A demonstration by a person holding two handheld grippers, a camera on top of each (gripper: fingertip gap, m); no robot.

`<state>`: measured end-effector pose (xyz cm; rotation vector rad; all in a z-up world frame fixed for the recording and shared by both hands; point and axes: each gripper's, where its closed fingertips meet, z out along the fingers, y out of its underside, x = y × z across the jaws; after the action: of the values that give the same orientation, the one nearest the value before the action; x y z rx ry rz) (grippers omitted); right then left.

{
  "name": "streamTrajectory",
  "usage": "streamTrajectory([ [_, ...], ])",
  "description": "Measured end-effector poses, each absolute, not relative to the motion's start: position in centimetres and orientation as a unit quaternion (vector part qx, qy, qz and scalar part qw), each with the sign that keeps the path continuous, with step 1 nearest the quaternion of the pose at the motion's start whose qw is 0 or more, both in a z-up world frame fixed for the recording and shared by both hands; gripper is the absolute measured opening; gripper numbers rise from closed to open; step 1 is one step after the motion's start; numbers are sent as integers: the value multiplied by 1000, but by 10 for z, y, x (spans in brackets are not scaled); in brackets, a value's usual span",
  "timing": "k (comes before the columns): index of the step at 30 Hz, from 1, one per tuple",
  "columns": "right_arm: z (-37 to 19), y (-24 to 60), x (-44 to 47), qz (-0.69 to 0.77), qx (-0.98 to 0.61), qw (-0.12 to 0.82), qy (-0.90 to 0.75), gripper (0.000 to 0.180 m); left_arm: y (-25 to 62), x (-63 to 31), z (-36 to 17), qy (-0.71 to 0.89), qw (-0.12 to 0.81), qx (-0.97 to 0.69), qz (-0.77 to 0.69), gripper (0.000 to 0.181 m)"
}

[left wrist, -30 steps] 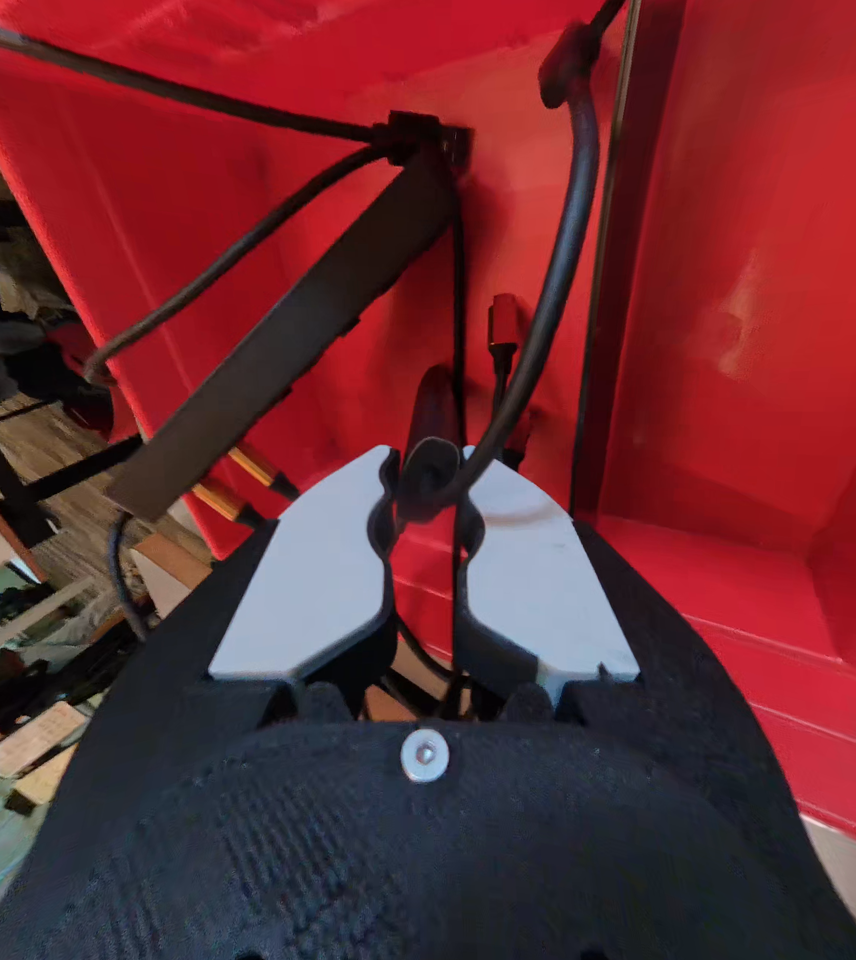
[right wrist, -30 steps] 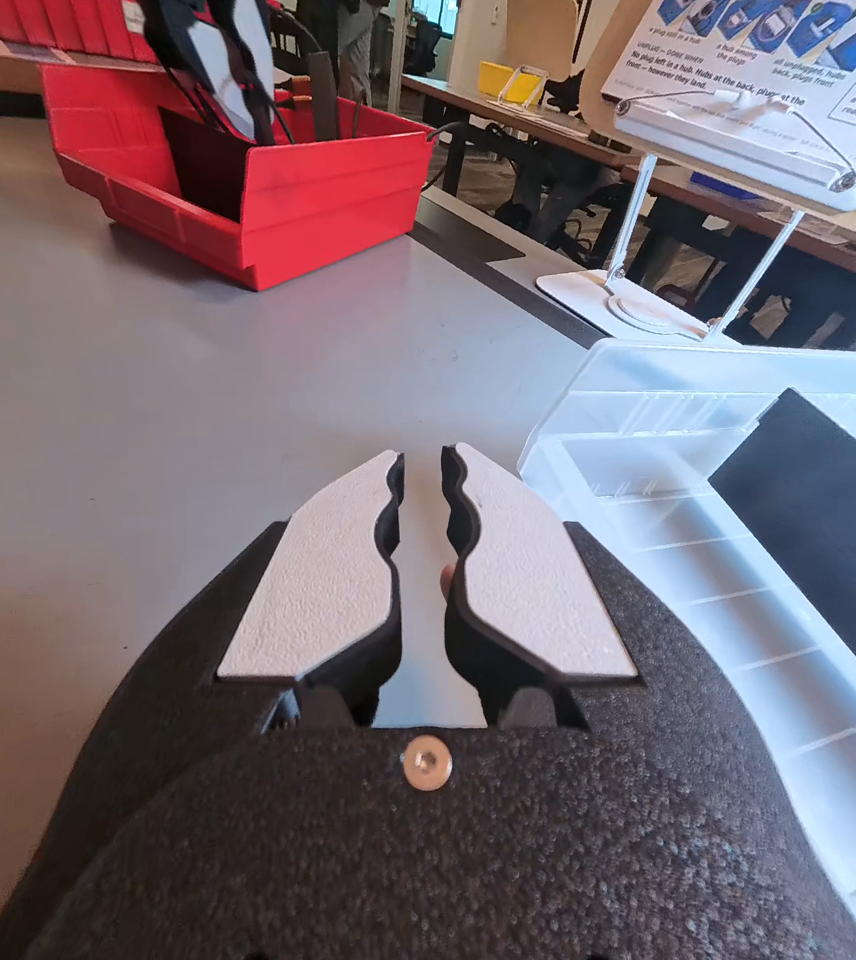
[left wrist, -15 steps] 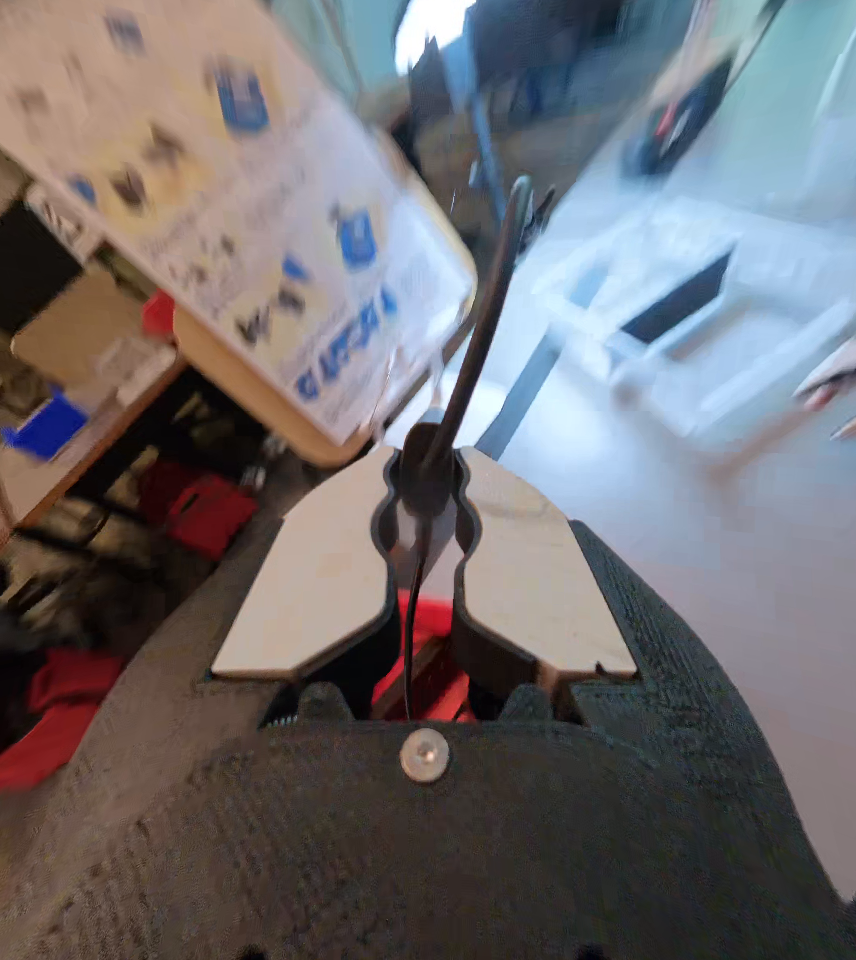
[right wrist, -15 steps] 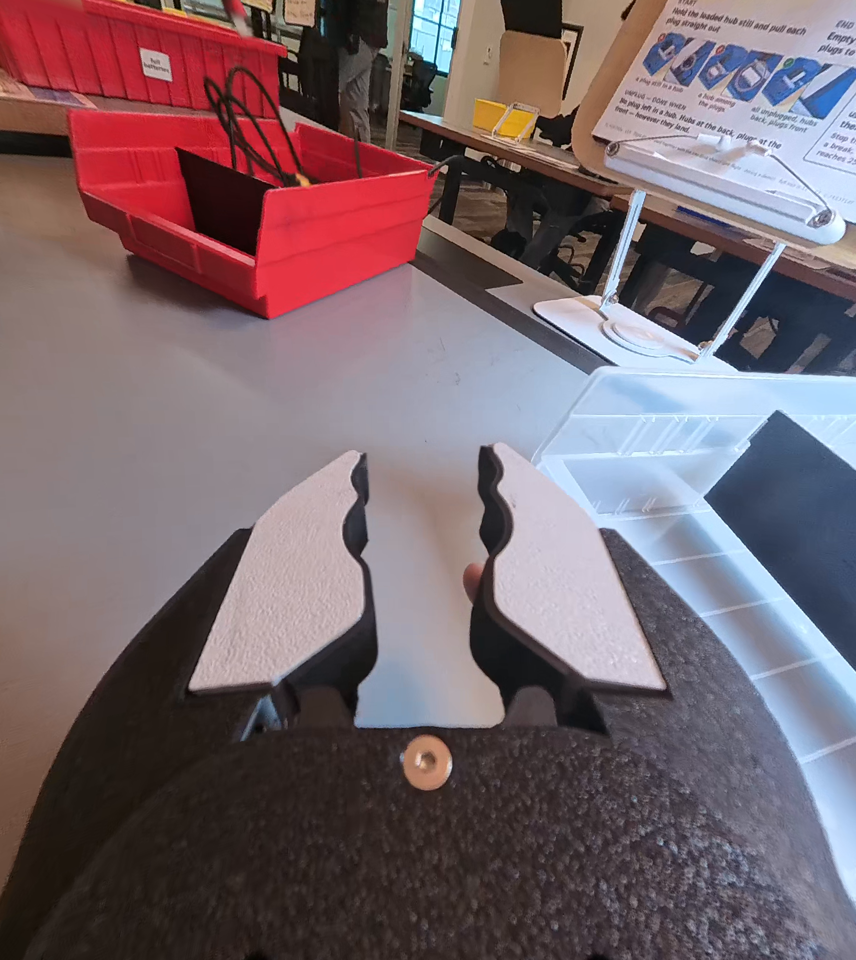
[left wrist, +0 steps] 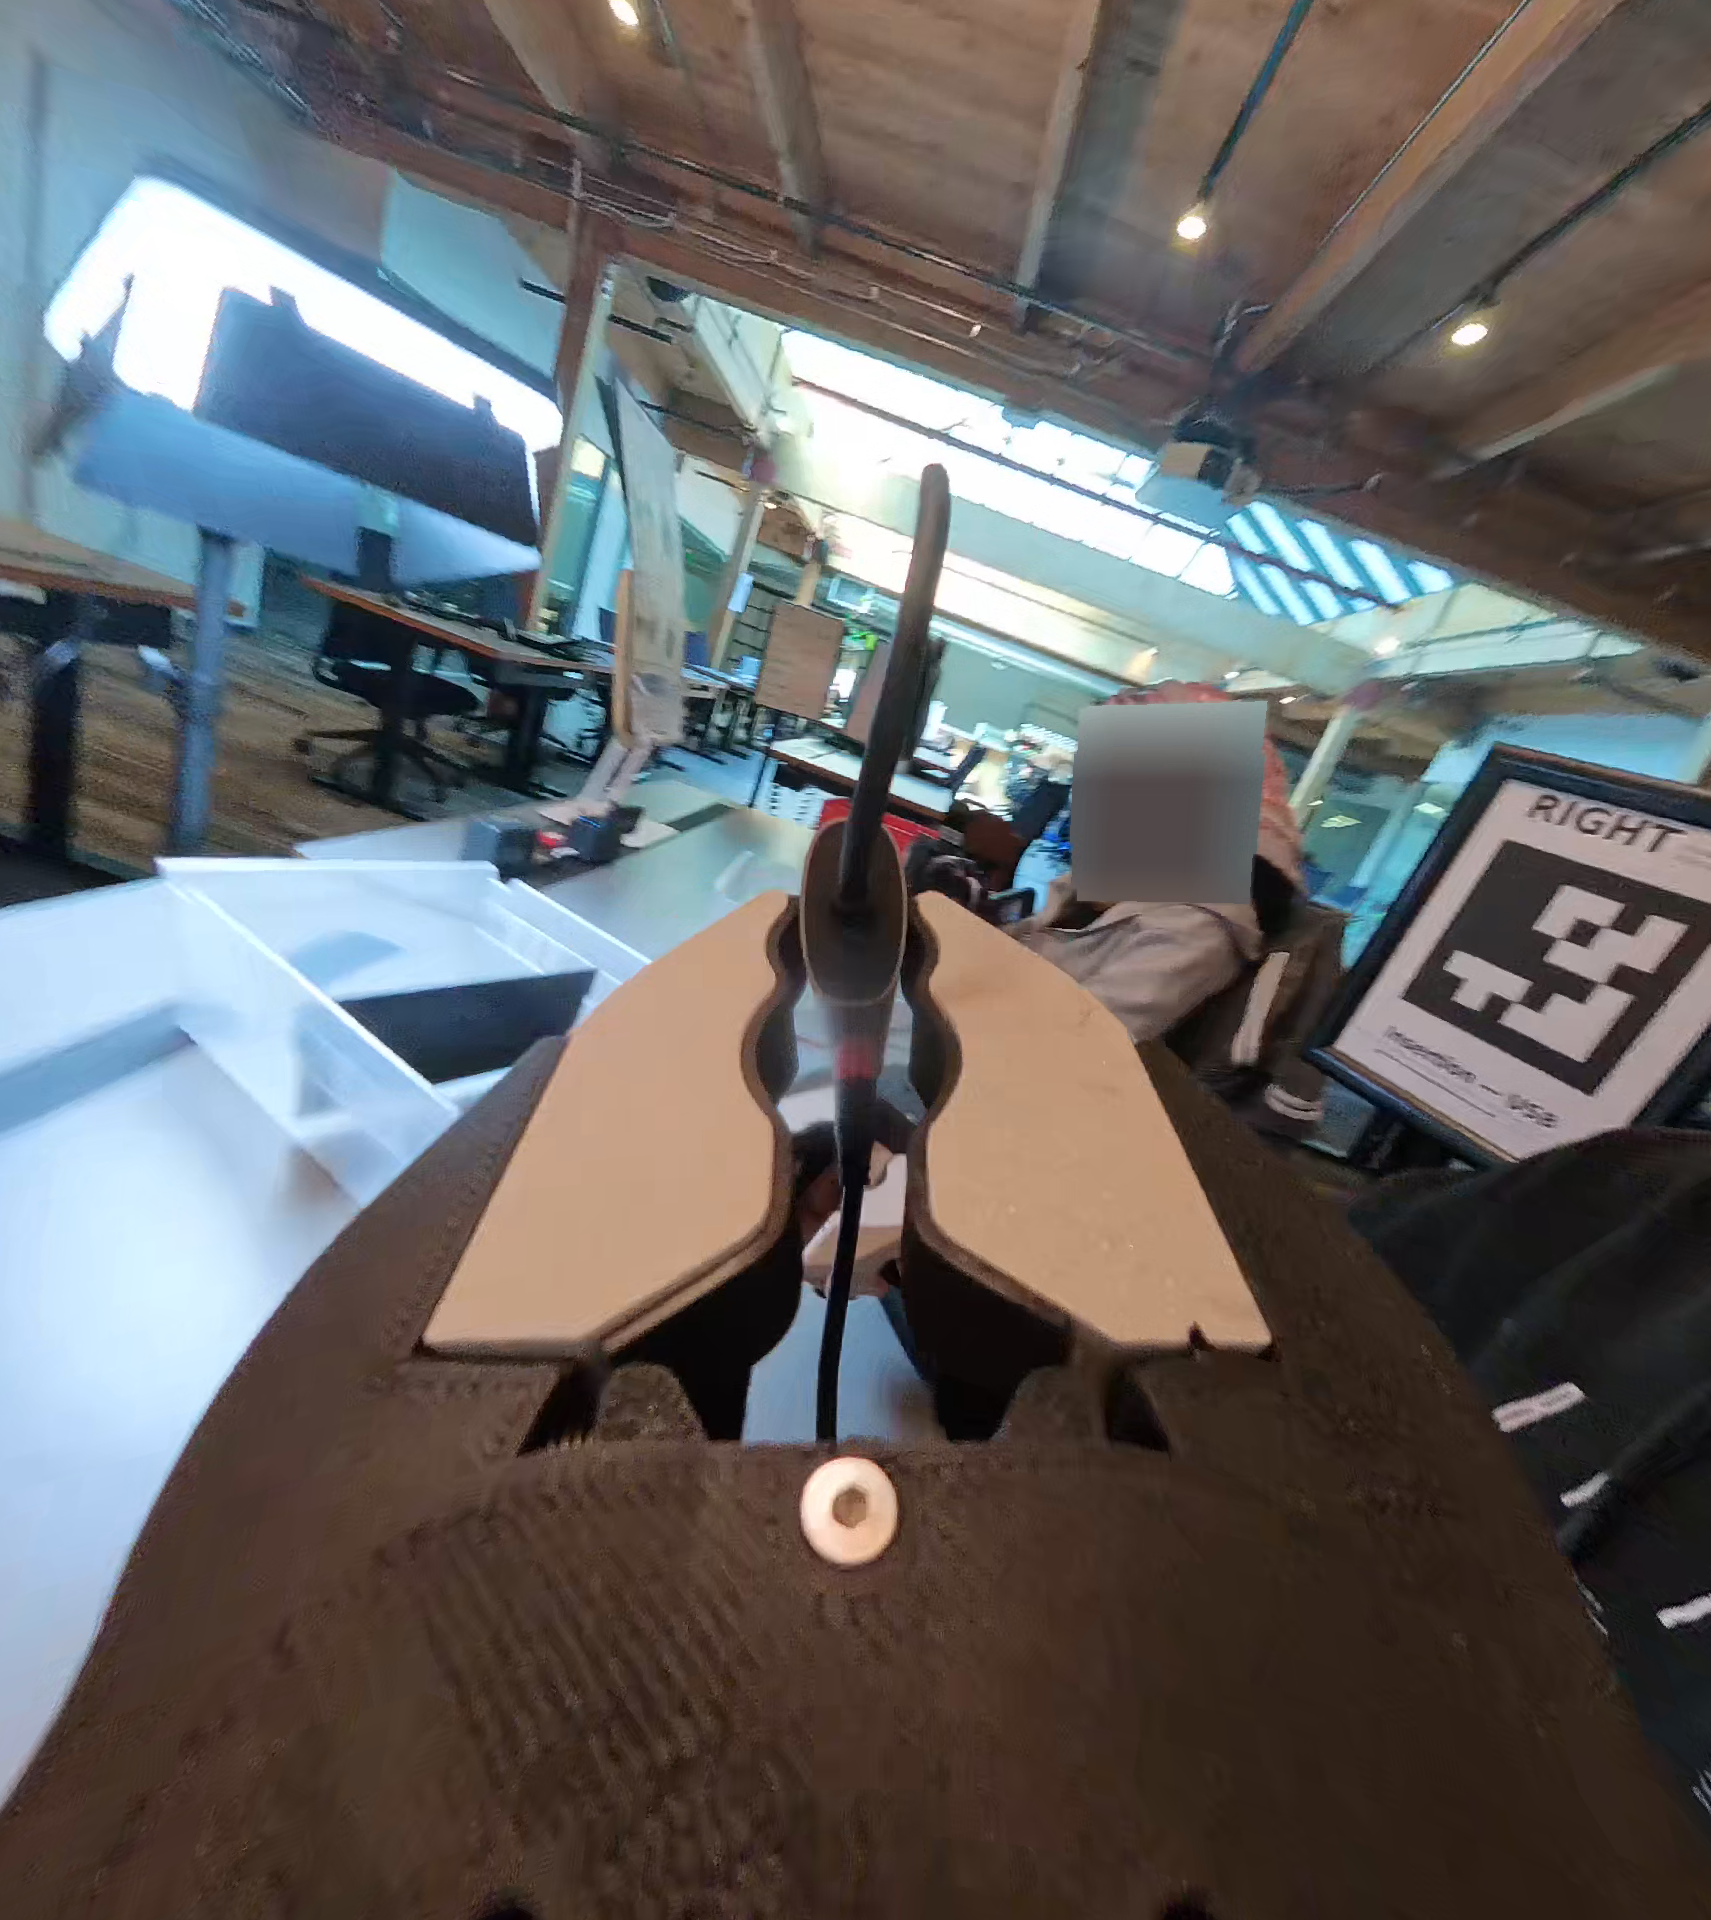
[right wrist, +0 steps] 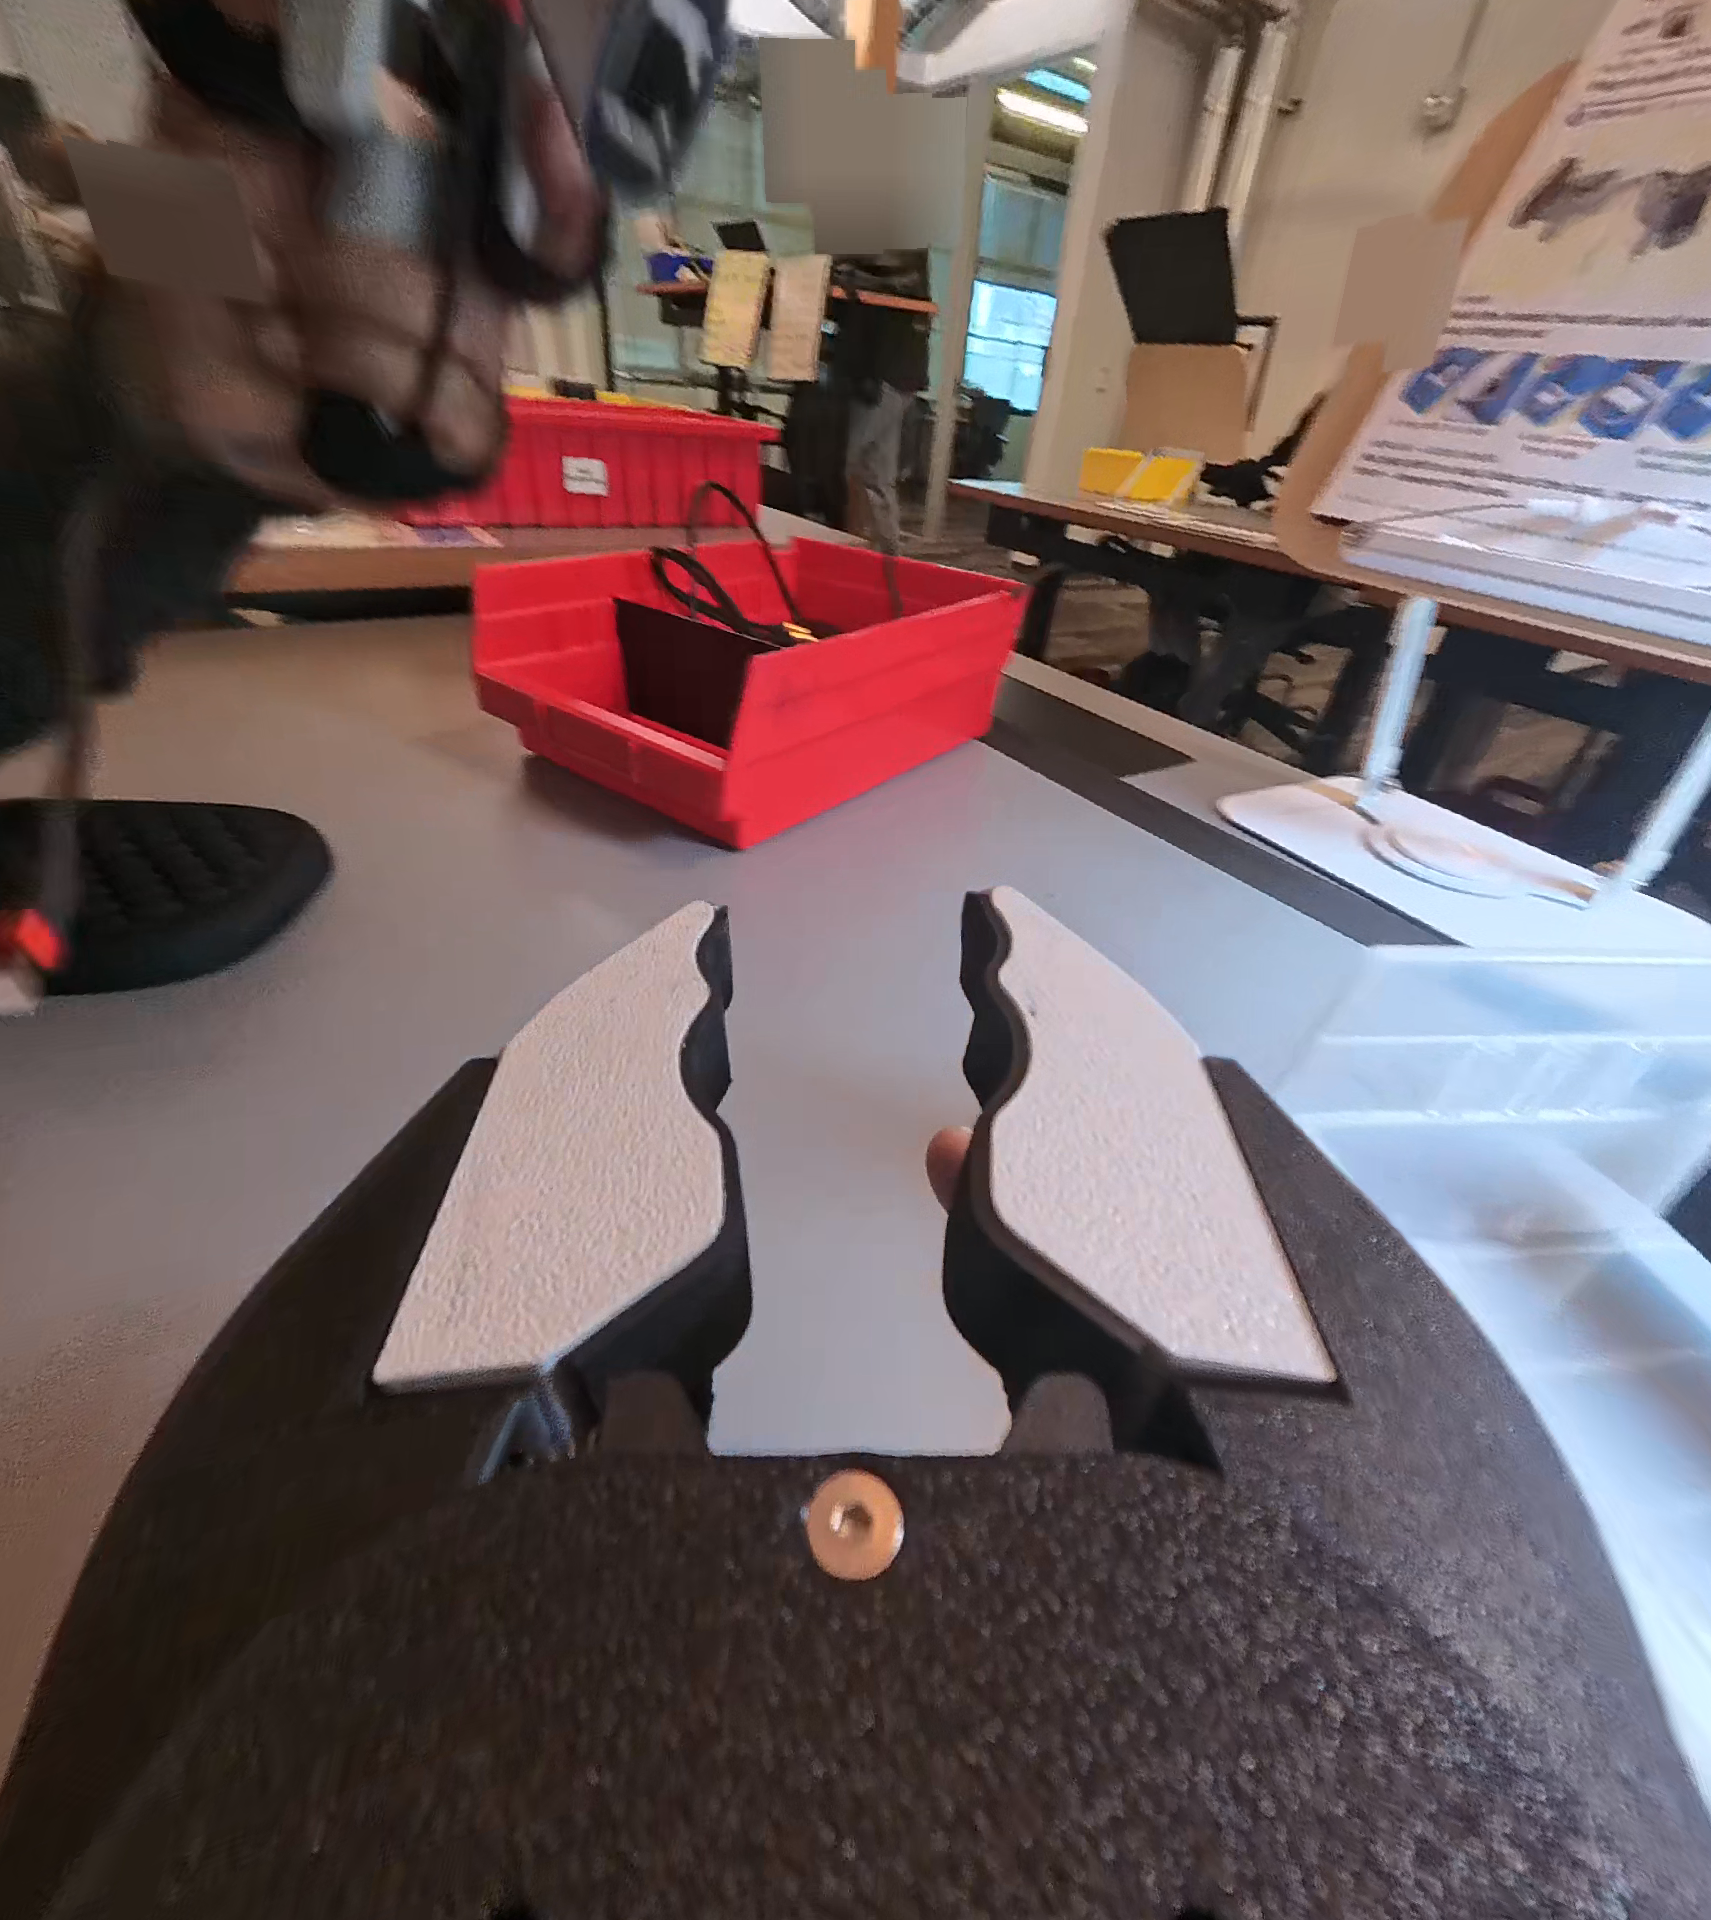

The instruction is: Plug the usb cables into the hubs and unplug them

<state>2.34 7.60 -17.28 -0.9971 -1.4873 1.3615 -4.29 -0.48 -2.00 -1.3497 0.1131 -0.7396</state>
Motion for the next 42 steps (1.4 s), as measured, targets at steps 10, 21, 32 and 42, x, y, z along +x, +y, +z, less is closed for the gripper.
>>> streamTrajectory([
  [10, -172, 13, 21, 693, -362, 248, -572, 25, 17, -4, -133, 36, 663, -615, -426, 17],
  [21, -163, 60, 21, 511, -381, 386, -667, 18, 16, -38, -155, 134, 613, -761, -167, 22],
  [32, -171, 50, -15, 191, -283, 543, -767, 18, 21, -34, -161, 327, 560, -702, 294, 36],
  [42, -167, 13, -30, 261, -236, 446, -823, 23, 17, -39, -186, 289, 533, -783, 140, 19],
])
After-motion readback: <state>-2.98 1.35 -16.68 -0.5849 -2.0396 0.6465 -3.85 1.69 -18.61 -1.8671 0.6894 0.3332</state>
